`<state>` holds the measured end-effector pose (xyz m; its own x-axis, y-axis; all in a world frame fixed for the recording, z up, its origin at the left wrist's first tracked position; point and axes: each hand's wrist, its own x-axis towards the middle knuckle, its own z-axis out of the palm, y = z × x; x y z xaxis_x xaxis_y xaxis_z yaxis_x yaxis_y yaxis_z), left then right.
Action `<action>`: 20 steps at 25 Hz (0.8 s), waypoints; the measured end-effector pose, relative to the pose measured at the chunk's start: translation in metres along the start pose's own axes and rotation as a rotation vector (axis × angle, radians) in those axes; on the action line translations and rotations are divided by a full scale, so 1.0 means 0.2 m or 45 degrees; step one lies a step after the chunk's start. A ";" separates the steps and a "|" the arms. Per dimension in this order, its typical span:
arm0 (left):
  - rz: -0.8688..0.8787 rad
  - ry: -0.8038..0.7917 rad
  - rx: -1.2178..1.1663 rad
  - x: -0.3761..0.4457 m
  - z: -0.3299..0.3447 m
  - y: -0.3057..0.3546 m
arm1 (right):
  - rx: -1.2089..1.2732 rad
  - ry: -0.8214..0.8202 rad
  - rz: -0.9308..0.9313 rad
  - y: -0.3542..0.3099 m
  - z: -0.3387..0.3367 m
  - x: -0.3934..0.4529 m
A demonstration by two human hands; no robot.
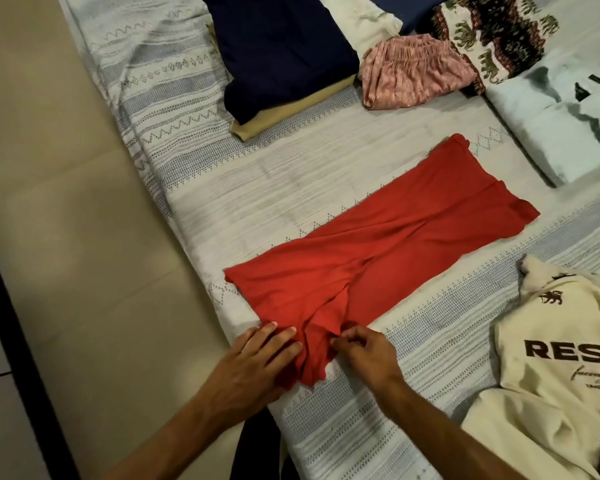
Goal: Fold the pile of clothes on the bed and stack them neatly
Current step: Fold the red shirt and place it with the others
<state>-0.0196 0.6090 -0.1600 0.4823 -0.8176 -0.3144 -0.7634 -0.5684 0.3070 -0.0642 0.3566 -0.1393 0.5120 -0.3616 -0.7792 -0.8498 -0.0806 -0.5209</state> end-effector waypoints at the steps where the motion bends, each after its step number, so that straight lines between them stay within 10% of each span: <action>1: -0.054 0.003 -0.033 0.01 0.01 0.04 | 0.125 -0.038 0.091 0.01 -0.03 0.00; 4: -0.189 0.039 -0.087 0.03 0.03 0.12 | 0.558 -0.005 0.357 0.04 -0.11 -0.01; 15: 0.001 0.522 0.093 0.10 0.13 0.26 | 0.381 0.075 0.264 0.00 -0.09 0.02; 20: -0.462 0.707 -0.947 0.10 -0.09 0.25 | 0.258 -0.044 0.035 -0.19 -0.22 -0.01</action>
<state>-0.0402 0.5622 -0.1359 0.9108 -0.4019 -0.0945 -0.1576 -0.5500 0.8202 -0.0391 0.3192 -0.1019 0.4960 -0.3286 -0.8038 -0.8227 0.1183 -0.5560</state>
